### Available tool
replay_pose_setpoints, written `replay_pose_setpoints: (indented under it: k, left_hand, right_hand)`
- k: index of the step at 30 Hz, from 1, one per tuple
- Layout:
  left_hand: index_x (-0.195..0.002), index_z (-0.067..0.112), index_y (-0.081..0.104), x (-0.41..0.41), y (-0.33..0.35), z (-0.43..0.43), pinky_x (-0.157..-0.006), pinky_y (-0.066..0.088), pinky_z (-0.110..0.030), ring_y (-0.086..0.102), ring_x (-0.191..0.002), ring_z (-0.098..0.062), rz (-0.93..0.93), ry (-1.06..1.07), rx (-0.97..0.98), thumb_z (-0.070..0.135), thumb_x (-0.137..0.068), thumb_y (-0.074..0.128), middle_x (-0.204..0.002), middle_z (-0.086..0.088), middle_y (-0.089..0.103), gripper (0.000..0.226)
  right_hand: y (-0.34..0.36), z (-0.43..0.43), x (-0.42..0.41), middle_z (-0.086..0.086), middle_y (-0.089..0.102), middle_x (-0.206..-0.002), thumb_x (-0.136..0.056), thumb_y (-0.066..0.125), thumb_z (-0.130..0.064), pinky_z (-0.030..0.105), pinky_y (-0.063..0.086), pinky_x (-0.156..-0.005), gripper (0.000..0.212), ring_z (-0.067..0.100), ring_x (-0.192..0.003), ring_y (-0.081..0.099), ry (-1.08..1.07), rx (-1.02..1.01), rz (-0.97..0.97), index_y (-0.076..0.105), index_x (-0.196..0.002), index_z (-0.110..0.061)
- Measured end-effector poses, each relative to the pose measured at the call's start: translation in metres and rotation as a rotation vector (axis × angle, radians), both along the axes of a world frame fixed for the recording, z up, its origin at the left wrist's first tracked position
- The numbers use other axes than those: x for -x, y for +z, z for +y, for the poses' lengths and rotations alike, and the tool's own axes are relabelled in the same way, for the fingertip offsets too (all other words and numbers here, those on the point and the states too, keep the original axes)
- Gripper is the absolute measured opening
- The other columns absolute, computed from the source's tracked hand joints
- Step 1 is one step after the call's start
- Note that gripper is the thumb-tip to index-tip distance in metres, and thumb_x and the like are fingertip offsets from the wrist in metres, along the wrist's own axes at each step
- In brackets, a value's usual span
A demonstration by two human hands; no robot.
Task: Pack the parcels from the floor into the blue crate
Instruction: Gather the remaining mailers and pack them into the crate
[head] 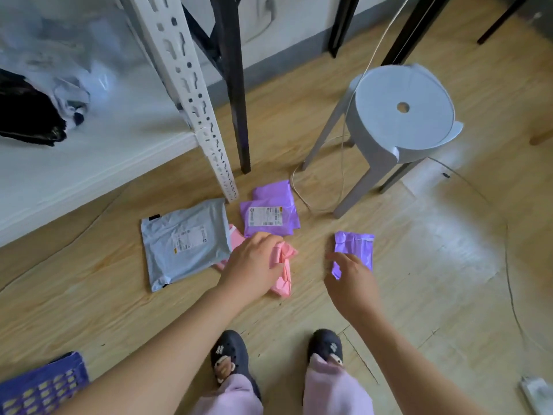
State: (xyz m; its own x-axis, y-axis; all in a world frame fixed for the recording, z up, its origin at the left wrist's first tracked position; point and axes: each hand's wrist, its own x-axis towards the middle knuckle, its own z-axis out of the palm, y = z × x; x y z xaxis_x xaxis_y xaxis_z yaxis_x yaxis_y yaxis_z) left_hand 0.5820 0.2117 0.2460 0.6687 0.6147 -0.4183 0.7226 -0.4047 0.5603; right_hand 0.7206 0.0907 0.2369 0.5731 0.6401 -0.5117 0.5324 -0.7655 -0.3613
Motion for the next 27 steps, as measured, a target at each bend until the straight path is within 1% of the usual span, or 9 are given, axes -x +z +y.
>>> replay_pose_setpoints:
  k: [5, 9, 13, 16, 18, 20, 22, 24, 27]
  left_hand:
    - [-0.13, 0.021, 0.049, -0.05, -0.102, -0.008, -0.099, 0.038, -0.03, 0.049, -0.119, -0.019, 0.002, -0.007, 0.009, 0.023, -0.088, 0.058, -0.131, 0.003, 0.047, 0.043]
    - [-0.131, 0.021, 0.049, -0.091, -0.203, -0.013, -0.103, 0.035, -0.031, 0.048, -0.121, -0.019, 0.006, -0.009, -0.001, 0.026, -0.087, 0.058, -0.133, 0.002, 0.046, 0.045]
    - [-0.133, 0.022, 0.046, -0.125, -0.296, -0.016, -0.094, 0.028, -0.022, 0.052, -0.116, -0.016, 0.019, -0.058, -0.03, 0.027, -0.087, 0.058, -0.136, 0.004, 0.043, 0.047]
    - [-0.134, 0.021, 0.045, -0.141, -0.351, -0.014, -0.102, 0.031, -0.025, 0.047, -0.123, -0.018, 0.048, -0.109, -0.03, 0.024, -0.087, 0.056, -0.138, 0.001, 0.041, 0.048]
    - [-0.135, 0.022, 0.043, -0.149, -0.376, -0.004, -0.106, 0.033, -0.029, 0.041, -0.129, -0.019, 0.083, -0.158, -0.027, 0.023, -0.088, 0.054, -0.14, -0.002, 0.039, 0.049]
    - [-0.135, 0.022, 0.043, -0.153, -0.39, 0.007, -0.104, 0.037, -0.033, 0.044, -0.127, -0.021, 0.098, -0.161, -0.022, 0.023, -0.088, 0.054, -0.139, -0.003, 0.04, 0.049]
    - [-0.134, 0.022, 0.044, -0.154, -0.393, 0.015, -0.1, 0.04, -0.033, 0.051, -0.119, -0.024, 0.083, -0.129, -0.018, 0.022, -0.088, 0.054, -0.137, -0.003, 0.041, 0.047]
    - [-0.133, 0.022, 0.046, -0.147, -0.389, 0.015, -0.097, 0.04, -0.028, 0.056, -0.113, -0.023, 0.074, -0.092, -0.01, 0.022, -0.088, 0.055, -0.137, -0.001, 0.042, 0.046]
    - [-0.132, 0.024, 0.047, -0.133, -0.389, 0.013, -0.089, 0.038, -0.023, 0.055, -0.113, -0.016, 0.107, -0.092, -0.017, 0.025, -0.087, 0.057, -0.135, 0.004, 0.043, 0.046]
  right_hand:
    - [-0.096, -0.006, -0.039, -0.002, 0.052, -0.128, -0.088, 0.049, -0.013, 0.025, 0.04, -0.078, 0.041, 0.018, -0.113, 0.053, 0.061, 0.018, -0.012, 0.054, -0.127, -0.023]
    - [-0.197, -0.016, -0.075, -0.001, 0.054, -0.113, -0.089, 0.048, -0.015, 0.026, 0.039, -0.067, 0.035, 0.019, -0.103, 0.056, 0.112, 0.081, -0.098, 0.058, -0.121, -0.024]
    - [-0.297, -0.019, -0.109, 0.003, 0.056, -0.104, -0.087, 0.047, -0.014, 0.031, 0.046, -0.066, 0.027, 0.024, -0.097, 0.058, 0.159, 0.139, -0.194, 0.062, -0.108, -0.02]
    - [-0.359, -0.016, -0.128, 0.004, 0.06, -0.103, -0.088, 0.042, -0.014, 0.03, 0.041, -0.06, 0.025, 0.026, -0.092, 0.06, 0.259, 0.192, -0.219, 0.059, -0.107, -0.019]
    - [-0.388, -0.011, -0.139, 0.002, 0.06, -0.092, -0.09, 0.039, -0.014, 0.027, 0.032, -0.051, 0.022, 0.027, -0.081, 0.058, 0.353, 0.25, -0.245, 0.055, -0.105, -0.018]
    - [-0.409, -0.007, -0.145, 0.002, 0.055, -0.085, -0.092, 0.037, -0.015, 0.026, 0.029, -0.051, 0.023, 0.027, -0.076, 0.053, 0.407, 0.305, -0.272, 0.052, -0.109, -0.017]
    - [-0.418, -0.006, -0.15, 0.004, 0.06, -0.093, -0.094, 0.035, -0.014, 0.027, 0.033, -0.057, 0.025, 0.028, -0.087, 0.06, 0.429, 0.351, -0.285, 0.048, -0.115, -0.017]
    - [-0.416, -0.007, -0.15, 0.004, 0.062, -0.1, -0.094, 0.035, -0.012, 0.026, 0.033, -0.058, 0.028, 0.026, -0.099, 0.062, 0.451, 0.372, -0.3, 0.048, -0.118, -0.017]
    - [-0.411, -0.005, -0.147, 0.002, 0.066, -0.109, -0.091, 0.037, -0.007, 0.026, 0.036, -0.064, 0.03, 0.024, -0.101, 0.063, 0.455, 0.394, -0.329, 0.055, -0.114, -0.016]
